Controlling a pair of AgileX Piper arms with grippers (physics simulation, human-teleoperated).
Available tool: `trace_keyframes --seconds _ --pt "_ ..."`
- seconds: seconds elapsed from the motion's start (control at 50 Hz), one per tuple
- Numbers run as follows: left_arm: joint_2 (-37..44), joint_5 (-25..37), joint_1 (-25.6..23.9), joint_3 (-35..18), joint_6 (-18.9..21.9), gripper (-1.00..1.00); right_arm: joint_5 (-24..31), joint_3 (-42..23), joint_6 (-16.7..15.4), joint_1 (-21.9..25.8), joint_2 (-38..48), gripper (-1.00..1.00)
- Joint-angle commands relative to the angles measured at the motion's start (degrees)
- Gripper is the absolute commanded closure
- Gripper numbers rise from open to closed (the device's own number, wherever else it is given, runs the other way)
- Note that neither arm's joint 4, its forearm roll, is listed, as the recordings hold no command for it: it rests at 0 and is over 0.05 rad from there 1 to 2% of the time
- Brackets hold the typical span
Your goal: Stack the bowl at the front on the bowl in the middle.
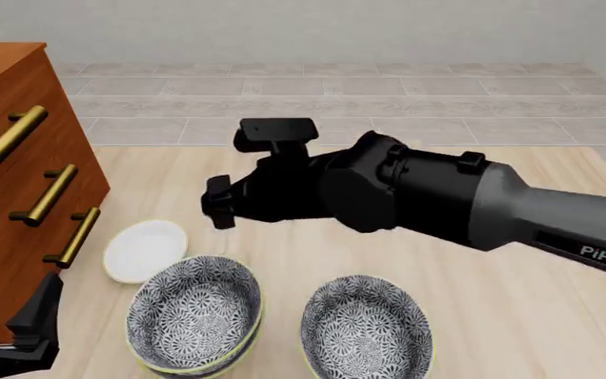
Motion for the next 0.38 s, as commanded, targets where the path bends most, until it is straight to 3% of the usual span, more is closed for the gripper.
trace_keyframes --seconds 0.02,0.38 --pt "-1.3 1.1 0.1 0.0 -0.3 -1.00 4.5 -7.4 -6.2 -2.3 -1.4 -1.00" --pt "0.0 -0.2 0.3 0.0 -0.5 -1.00 4.7 -14.8 -16.7 -11.0 -7.7 -1.00"
